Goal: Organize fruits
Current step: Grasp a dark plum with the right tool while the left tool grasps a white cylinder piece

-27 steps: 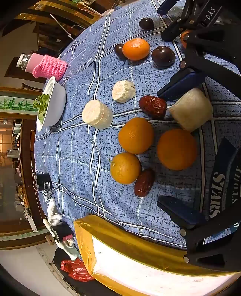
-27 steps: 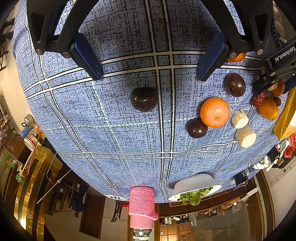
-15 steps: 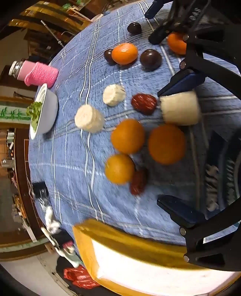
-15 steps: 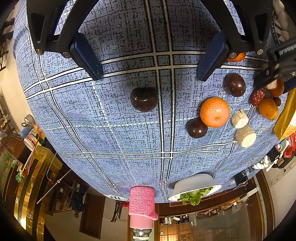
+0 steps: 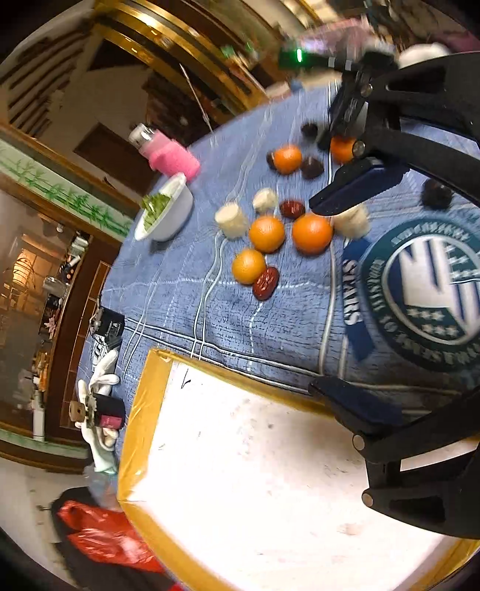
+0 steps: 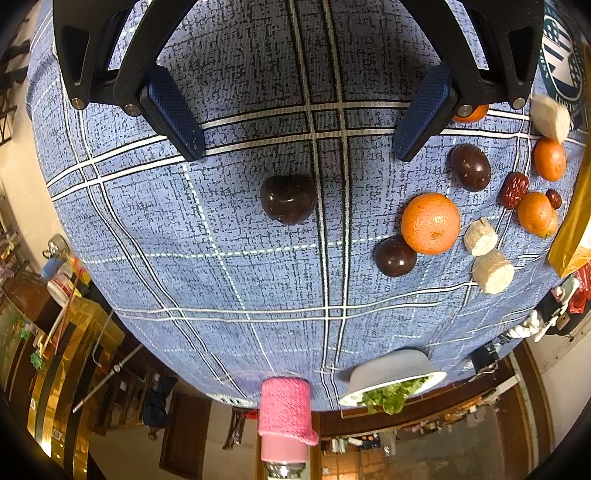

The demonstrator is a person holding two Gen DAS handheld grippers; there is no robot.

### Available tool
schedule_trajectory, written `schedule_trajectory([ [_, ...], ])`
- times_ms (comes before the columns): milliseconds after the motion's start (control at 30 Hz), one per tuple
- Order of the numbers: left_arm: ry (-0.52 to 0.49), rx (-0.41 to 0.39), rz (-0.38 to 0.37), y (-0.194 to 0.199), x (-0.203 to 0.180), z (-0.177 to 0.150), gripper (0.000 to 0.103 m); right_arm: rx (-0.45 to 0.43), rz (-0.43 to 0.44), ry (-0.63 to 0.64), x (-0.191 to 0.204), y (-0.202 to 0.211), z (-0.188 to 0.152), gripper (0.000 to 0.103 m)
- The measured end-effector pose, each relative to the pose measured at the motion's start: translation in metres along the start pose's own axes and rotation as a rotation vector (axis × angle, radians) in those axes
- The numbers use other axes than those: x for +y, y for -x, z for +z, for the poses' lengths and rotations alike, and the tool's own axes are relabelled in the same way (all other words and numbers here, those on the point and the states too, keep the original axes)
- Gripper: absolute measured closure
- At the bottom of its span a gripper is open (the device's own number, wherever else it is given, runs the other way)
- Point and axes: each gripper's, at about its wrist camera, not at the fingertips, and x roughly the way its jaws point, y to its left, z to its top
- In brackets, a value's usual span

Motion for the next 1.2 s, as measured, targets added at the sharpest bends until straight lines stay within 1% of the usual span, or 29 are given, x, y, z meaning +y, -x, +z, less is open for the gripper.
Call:
schedule_trajectory([
  [33,0.01,-0.014,0.0,0.009,0.003,0.001,0.014,0.004,-0.004,-0.003,0.001,0.0,0.001,0.0],
  [167,-0.004,-0.07,-0.012,0.048,0.008,0.005,0.014,0.005,-0.013,-0.014,0.003,-0.001,-0.001,0.0],
  [267,-0.014,-0.103,0.012,0.071,0.013,0.004,0.014,0.002,-0.011,-0.014,0.002,-0.002,0.0,0.001],
  [333,-0.019,-0.129,0.023,0.081,0.015,0.004,0.014,-0.01,-0.02,-0.021,0.0,0.004,-0.003,0.013],
  [367,-0.022,-0.138,0.027,0.085,0.017,0.005,0.014,-0.041,-0.032,-0.041,-0.002,0.015,-0.008,0.022],
  [400,-0.026,-0.149,0.037,0.087,0.017,0.006,0.014,-0.068,-0.019,-0.056,-0.004,0.025,-0.012,0.022],
  [433,-0.028,-0.152,0.04,0.087,0.018,0.006,0.014,-0.106,0.021,-0.065,-0.005,0.04,-0.018,0.022],
  [500,-0.023,-0.13,0.026,0.084,0.021,0.005,0.014,-0.151,0.088,-0.042,0.001,0.064,-0.03,0.022],
  [567,-0.013,-0.094,0.01,0.077,0.022,0.001,0.015,-0.158,0.156,-0.013,0.012,0.077,-0.041,0.022],
  [600,-0.012,-0.073,0.0,0.073,0.022,0.0,0.025,-0.15,0.213,0.009,0.019,0.082,-0.048,0.022],
  [633,-0.015,-0.058,-0.006,0.071,0.022,-0.001,0.032,-0.134,0.261,0.037,0.029,0.085,-0.054,0.022],
  [667,-0.019,-0.041,-0.011,0.068,0.022,-0.001,0.047,-0.111,0.308,0.077,0.041,0.086,-0.062,0.023],
  [700,-0.025,-0.024,-0.016,0.064,0.021,-0.002,0.055,-0.097,0.335,0.104,0.05,0.086,-0.069,0.029],
  [767,-0.035,-0.01,-0.014,0.06,0.019,-0.005,0.057,-0.058,0.386,0.173,0.074,0.083,-0.08,0.038],
  [833,-0.048,-0.001,-0.018,0.056,0.015,-0.008,0.057,-0.039,0.41,0.22,0.086,0.081,-0.088,0.04],
  [867,-0.061,0.004,-0.024,0.054,0.012,-0.009,0.057,-0.03,0.412,0.243,0.094,0.079,-0.092,0.044],
  [933,-0.089,0.01,-0.023,0.049,0.003,-0.009,0.057,-0.019,0.435,0.267,0.103,0.08,-0.095,0.047],
  [1000,-0.123,0.03,-0.033,0.04,-0.008,-0.01,0.055,-0.01,0.46,0.287,0.112,0.079,-0.095,0.061],
  [1033,-0.135,0.04,-0.036,0.036,-0.011,-0.01,0.055,-0.002,0.477,0.29,0.112,0.079,-0.097,0.065],
  [1067,-0.149,0.051,-0.035,0.031,-0.015,-0.011,0.055,0.007,0.501,0.288,0.113,0.078,-0.098,0.071],
  [1100,-0.167,0.069,-0.031,0.024,-0.02,-0.013,0.055,0.013,0.519,0.287,0.111,0.079,-0.099,0.075],
  [1200,-0.197,0.105,-0.021,0.007,-0.031,-0.017,0.055,0.007,0.525,0.312,0.114,0.081,-0.105,0.075],
])
